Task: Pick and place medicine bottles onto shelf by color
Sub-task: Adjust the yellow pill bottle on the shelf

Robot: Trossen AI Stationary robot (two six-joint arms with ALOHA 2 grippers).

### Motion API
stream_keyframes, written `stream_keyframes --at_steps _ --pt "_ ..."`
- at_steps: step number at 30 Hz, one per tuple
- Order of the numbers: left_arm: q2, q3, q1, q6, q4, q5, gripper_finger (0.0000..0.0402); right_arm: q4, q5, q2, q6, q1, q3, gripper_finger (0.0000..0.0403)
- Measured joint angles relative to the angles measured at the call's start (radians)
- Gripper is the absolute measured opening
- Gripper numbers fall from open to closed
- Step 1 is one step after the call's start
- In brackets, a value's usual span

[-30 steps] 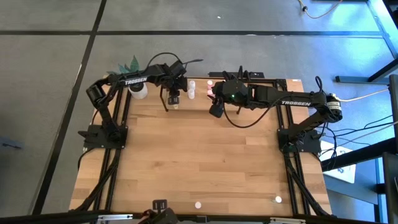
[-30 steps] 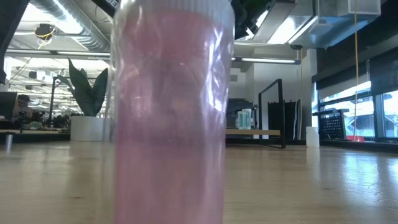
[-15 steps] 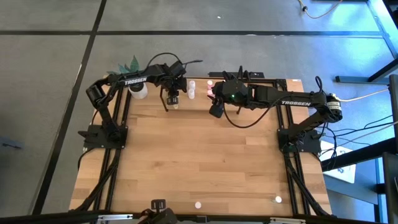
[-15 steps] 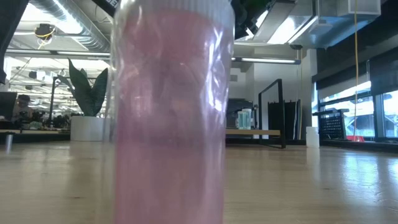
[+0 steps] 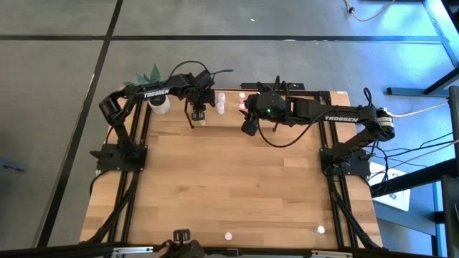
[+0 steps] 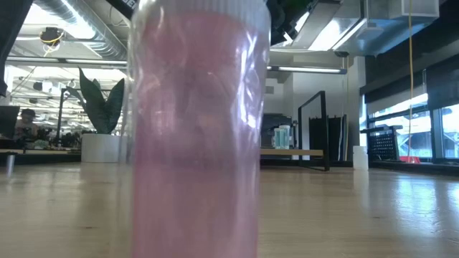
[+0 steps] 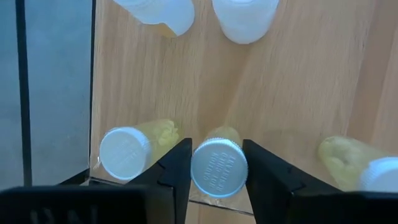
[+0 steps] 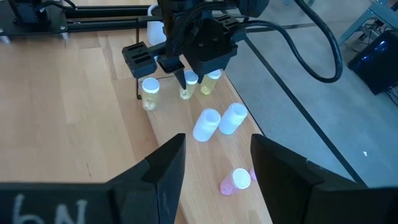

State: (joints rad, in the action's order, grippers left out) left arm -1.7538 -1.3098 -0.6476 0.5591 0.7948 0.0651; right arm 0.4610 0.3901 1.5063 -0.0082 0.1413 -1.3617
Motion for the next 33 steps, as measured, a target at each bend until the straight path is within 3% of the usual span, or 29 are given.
stream_keyframes --at_steps 8,33 --pt "-0.001 0.001 0.0 0.001 0.0 0.068 0.0128 0.0 -0.001 0.0 0.0 0.0 0.0 0.0184" --pt "-0.005 0.004 0.0 -0.007 0.0 0.046 0.013 0.0 -0.001 0.0 0.003 0.0 0.0 0.0184"
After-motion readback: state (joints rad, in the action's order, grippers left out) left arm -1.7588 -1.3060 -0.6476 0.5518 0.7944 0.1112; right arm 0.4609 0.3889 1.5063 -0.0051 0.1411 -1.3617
